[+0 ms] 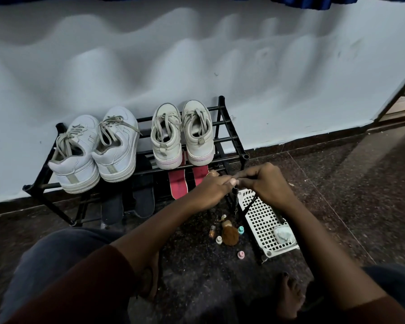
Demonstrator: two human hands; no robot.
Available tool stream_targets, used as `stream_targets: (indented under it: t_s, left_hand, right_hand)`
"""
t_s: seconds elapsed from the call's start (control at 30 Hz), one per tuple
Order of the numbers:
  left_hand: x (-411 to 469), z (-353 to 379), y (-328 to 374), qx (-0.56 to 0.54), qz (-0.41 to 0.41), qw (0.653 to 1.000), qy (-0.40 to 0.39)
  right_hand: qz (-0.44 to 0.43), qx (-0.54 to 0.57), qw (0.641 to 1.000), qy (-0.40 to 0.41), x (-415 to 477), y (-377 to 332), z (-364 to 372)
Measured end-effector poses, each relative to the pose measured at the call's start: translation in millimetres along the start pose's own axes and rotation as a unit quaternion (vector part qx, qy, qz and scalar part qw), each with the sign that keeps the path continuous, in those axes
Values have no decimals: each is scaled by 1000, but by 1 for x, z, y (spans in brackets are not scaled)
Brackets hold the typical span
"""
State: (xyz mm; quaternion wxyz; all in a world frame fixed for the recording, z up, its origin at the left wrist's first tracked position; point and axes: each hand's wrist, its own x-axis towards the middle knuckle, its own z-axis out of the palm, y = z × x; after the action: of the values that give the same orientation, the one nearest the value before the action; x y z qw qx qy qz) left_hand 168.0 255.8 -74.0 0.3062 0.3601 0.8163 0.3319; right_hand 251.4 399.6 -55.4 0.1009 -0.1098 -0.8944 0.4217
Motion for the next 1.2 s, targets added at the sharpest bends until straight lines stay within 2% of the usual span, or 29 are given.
stream_targets:
  t_s: [0.1, 0.23, 0.4, 0.53, 0.6, 0.67, 0.73, 0.83, 1.0, 1.2]
  left_hand:
    - [4, 2, -1, -11, 12, 1000, 18]
    - [5, -4, -8, 8, -18, 999, 25]
    - [2, -17, -20, 205, -75, 976, 15]
    - [2, -23, -29, 289, -148, 946, 12]
    - [2, -22, -28, 315, -158, 936, 6]
    - [2, -17, -26, 259, -120, 959, -6]
    - [3, -11, -21, 131, -54, 990, -19]
    - [3, -3, -10, 14, 37, 999, -5]
    - [3, -2, -8, 5, 49, 998, 27]
    - [11, -4, -25, 44, -5, 999, 24]
  right_hand:
    - [21, 33, 999, -5, 0, 3, 0]
    - [81, 46, 995, -23, -1, 11, -3]
    - [104, 30, 994, -29, -2, 18, -13]
    - [97, 18, 995, -10, -2, 19, -17]
    - [83, 7, 997, -4, -1, 16, -15]
    - [62, 4, 998, -10, 0, 11, -10]
    - [43, 4, 999, -22, 0, 6, -5]
    - [23, -4, 999, -36, 0, 1, 2]
    - [40, 35, 998, -42, -1, 4, 1]
    - [72, 16, 997, -38, -2, 9, -12]
